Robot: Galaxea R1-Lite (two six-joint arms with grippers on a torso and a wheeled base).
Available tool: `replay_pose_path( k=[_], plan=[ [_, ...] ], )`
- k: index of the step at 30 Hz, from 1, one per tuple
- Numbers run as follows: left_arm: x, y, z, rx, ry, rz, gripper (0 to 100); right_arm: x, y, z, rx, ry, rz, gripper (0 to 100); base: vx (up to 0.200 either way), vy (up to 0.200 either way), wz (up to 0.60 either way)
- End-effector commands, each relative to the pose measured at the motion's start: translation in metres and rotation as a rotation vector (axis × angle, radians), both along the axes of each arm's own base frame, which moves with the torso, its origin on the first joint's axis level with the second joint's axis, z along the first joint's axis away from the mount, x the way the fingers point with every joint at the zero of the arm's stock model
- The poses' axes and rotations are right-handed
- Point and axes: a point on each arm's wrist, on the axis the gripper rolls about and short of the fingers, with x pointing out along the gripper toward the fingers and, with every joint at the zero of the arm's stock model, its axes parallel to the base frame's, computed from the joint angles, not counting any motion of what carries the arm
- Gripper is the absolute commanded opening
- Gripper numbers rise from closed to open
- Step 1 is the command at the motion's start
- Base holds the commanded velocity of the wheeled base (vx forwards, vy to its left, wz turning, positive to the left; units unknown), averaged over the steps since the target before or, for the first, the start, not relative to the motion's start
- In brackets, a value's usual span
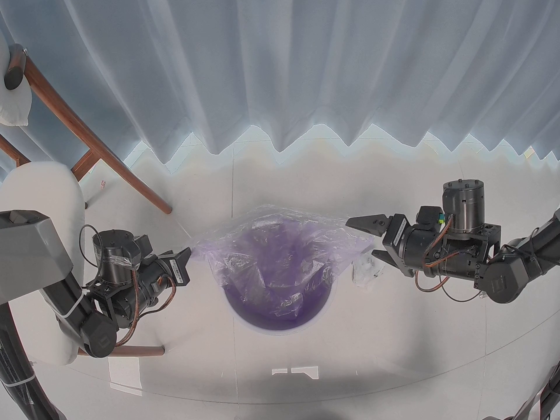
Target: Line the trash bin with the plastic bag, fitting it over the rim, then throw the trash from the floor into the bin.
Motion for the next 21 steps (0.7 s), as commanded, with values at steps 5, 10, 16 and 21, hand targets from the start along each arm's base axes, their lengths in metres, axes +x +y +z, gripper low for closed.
replay_pose_path(
  k=[5, 10, 16, 21],
  plan=[
    [0.002, 0.007, 0.009, -0.022, -0.064, 0.021, 100, -0.002, -0.014, 0.026, -0.155, -0.245, 0.058, 100, 0.0, 0.0, 0.0],
    [0.004, 0.012, 0.028, -0.055, -0.215, 0.031, 100, 0.009, -0.009, 0.02, -0.168, -0.302, 0.087, 100, 0.0, 0.0, 0.0],
    [-0.024, 0.014, 0.068, -0.066, -0.322, -0.053, 100, 0.04, 0.002, -0.003, -0.215, -0.369, 0.103, 100, 0.0, 0.0, 0.0],
    [-0.036, 0.009, 0.084, -0.095, -0.38, -0.154, 100, 0.049, 0.015, -0.008, -0.213, -0.385, 0.127, 100, 0.0, 0.0, 0.0]
  ],
)
